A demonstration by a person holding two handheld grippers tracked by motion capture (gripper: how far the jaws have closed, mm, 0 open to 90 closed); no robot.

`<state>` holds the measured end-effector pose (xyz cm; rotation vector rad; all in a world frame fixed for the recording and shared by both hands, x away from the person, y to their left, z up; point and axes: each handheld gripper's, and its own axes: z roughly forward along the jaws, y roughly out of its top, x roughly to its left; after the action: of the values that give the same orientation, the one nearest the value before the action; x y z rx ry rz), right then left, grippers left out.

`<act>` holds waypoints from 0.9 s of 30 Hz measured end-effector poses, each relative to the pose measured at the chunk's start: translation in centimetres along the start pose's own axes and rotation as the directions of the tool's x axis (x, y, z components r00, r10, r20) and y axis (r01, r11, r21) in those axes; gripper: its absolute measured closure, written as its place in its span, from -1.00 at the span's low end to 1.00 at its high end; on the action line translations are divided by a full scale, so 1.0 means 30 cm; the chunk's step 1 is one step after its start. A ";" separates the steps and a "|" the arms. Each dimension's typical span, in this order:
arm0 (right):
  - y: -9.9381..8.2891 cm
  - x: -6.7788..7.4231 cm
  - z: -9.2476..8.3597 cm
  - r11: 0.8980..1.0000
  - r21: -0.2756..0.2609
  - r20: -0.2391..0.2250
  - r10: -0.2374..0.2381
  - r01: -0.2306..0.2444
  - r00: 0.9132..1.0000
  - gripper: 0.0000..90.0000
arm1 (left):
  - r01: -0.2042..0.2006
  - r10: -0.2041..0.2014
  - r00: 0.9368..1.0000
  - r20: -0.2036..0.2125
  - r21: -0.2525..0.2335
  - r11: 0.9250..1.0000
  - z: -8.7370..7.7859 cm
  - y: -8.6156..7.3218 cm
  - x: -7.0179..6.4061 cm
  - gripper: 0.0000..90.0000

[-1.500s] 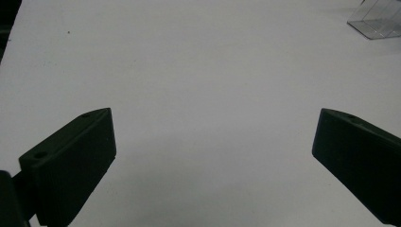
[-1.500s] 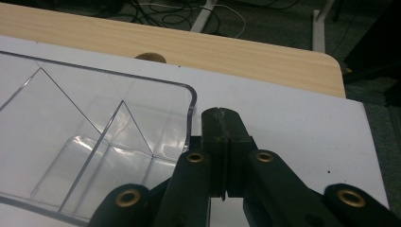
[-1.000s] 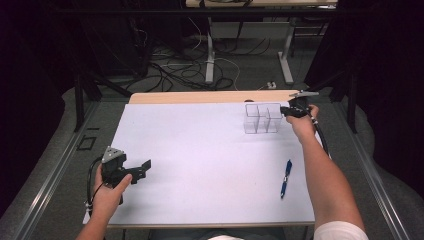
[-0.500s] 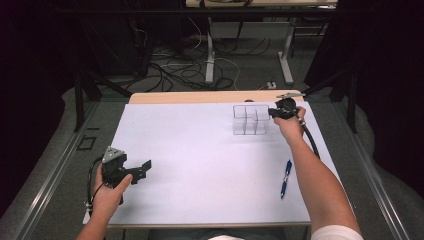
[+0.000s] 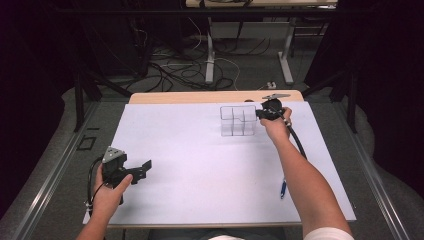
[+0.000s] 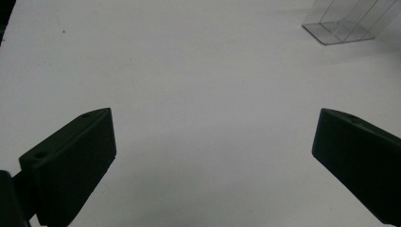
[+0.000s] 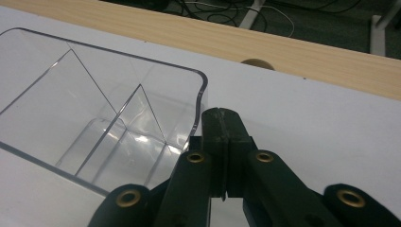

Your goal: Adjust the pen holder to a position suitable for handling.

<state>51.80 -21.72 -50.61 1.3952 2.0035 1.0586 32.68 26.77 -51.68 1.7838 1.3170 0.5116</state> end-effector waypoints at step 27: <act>0.010 0.198 0.080 1.000 -0.004 -0.090 0.015 -0.016 0.996 1.00 | -0.002 0.002 1.000 0.008 -0.003 1.000 0.004 0.000 -0.002 -0.99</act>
<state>51.55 -15.38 -51.49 1.3855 2.0552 1.1516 32.75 26.67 -51.74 1.7833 1.3088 0.5068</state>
